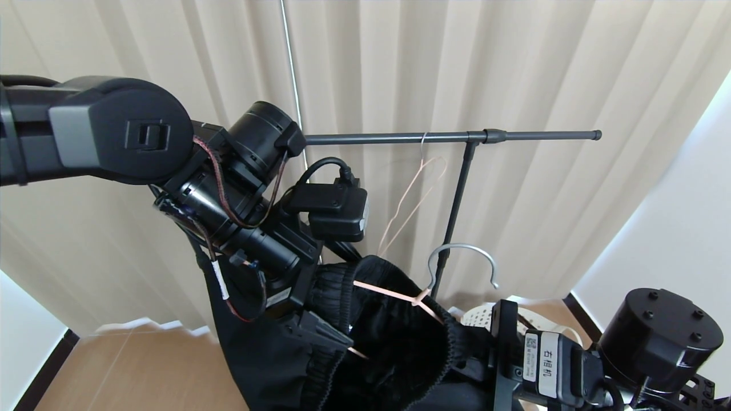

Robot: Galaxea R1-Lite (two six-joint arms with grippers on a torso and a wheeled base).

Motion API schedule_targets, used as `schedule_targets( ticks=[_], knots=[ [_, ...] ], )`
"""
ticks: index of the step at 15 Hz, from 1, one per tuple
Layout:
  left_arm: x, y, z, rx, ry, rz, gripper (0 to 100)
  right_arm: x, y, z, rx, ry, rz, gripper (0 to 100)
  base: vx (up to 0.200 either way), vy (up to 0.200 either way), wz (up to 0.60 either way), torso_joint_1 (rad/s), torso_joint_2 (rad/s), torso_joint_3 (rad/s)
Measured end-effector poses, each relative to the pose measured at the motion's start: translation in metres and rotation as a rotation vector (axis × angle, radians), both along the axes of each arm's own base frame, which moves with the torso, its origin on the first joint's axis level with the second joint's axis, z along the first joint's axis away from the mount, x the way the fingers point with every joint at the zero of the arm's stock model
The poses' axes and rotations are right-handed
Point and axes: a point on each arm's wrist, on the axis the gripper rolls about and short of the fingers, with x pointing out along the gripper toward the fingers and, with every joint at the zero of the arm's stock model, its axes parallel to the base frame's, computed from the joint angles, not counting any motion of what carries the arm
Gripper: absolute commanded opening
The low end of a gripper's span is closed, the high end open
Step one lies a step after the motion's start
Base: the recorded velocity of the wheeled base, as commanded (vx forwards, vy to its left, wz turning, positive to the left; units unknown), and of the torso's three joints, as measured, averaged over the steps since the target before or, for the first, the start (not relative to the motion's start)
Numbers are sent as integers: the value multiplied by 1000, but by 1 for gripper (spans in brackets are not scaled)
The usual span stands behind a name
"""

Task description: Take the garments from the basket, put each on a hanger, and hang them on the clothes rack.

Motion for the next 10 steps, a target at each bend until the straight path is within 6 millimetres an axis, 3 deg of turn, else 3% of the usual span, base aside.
schedule_targets(
  ticks=[2,3,10],
  knots=[
    [-1,0,-3,5,9,-1,100,1,0,2,13,-15,-2,0,0,0,0,0,0,0],
    [-1,0,-3,7,11,-2,0,1,0,1,12,-14,-3,0,0,0,0,0,0,0],
    [-6,4,-3,13,18,5,0,8,-1,-1,9,-11,-41,0,0,0,0,0,0,0]
  ],
)
